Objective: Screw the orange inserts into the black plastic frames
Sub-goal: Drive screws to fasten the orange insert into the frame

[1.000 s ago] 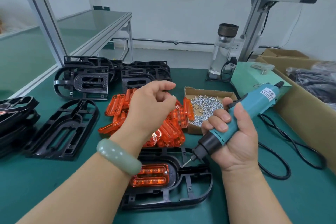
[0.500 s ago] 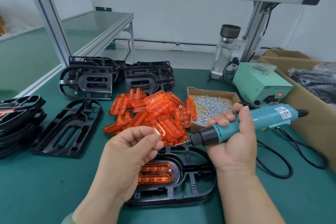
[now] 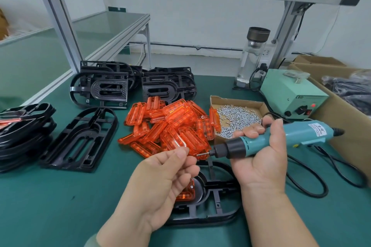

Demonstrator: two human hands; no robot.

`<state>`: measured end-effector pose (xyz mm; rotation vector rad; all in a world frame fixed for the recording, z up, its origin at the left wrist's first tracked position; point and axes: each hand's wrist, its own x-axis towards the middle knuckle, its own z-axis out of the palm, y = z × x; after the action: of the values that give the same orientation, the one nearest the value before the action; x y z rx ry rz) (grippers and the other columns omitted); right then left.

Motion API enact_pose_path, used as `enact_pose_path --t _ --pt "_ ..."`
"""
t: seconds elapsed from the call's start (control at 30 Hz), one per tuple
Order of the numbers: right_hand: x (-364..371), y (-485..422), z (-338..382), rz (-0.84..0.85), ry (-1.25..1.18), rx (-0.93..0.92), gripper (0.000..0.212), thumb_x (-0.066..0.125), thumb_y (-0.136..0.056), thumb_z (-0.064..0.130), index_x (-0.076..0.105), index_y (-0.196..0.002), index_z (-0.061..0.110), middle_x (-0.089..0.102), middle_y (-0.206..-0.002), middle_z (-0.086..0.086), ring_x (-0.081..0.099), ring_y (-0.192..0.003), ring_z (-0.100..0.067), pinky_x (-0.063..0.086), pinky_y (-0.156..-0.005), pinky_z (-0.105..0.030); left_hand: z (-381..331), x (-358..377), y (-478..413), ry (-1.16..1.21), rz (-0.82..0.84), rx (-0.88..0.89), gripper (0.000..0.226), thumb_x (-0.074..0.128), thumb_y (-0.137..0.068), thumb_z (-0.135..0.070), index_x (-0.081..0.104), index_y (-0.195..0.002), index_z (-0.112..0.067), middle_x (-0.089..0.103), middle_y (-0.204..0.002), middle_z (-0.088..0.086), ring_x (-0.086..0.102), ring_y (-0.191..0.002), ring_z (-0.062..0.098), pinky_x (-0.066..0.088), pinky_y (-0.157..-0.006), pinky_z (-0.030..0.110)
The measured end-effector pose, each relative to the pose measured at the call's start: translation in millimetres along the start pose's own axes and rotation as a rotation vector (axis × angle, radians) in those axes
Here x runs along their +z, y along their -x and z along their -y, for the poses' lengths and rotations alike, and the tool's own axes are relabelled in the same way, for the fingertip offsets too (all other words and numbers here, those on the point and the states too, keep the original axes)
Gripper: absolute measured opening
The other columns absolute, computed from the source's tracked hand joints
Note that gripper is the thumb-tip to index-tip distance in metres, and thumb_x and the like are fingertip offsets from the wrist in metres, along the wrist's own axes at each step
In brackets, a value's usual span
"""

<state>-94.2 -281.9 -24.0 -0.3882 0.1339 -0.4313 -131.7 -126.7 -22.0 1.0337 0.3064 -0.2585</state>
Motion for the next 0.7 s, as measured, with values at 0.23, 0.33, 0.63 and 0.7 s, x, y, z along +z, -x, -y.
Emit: enact_pose_path --t 0.23,0.33,0.63,0.7 --pt "0.7 0.7 1.5 0.011 -0.014 0.007 0.018 0.062 -0.077 0.037 0.054 -0.087 0.024 0.046 -0.063 0.012 0.046 -0.048 -0.002 0.046 -0.058 -0.019 2.6 4.3 1.2 0.117 0.044 -0.124 0.014 0.056 -0.09 -0.007 0.064 -0.095 0.002 0.07 -0.069 0.013 0.068 -0.056 0.016 0.051 -0.044 0.017" --pt "1.3 1.0 0.8 0.018 -0.001 0.005 0.019 0.062 -0.077 0.038 0.054 -0.087 0.025 0.045 -0.063 0.012 0.045 -0.048 -0.002 0.046 -0.059 -0.02 3.6 6.3 2.7 0.162 0.054 -0.165 0.014 0.055 -0.09 -0.006 0.064 -0.095 0.003 0.069 -0.068 0.013 0.067 -0.054 0.016 0.05 -0.042 0.017" --pt "1.2 1.3 0.6 0.027 0.016 -0.011 0.018 0.06 -0.08 0.038 0.054 -0.09 0.025 0.045 -0.063 0.013 0.044 -0.049 -0.002 0.043 -0.062 -0.021 6.4 11.8 3.6 0.184 0.068 -0.186 0.013 0.055 -0.09 -0.008 0.064 -0.092 0.001 0.067 -0.066 0.012 0.065 -0.052 0.015 0.05 -0.043 0.015" --pt "1.1 1.3 0.7 0.029 0.02 -0.015 0.017 0.06 -0.082 0.038 0.054 -0.09 0.025 0.045 -0.063 0.012 0.044 -0.049 -0.002 0.044 -0.062 -0.022 6.6 12.1 3.7 0.187 0.061 -0.181 0.013 0.054 -0.09 -0.008 0.065 -0.091 0.001 0.067 -0.066 0.011 0.065 -0.052 0.014 0.05 -0.042 0.015"
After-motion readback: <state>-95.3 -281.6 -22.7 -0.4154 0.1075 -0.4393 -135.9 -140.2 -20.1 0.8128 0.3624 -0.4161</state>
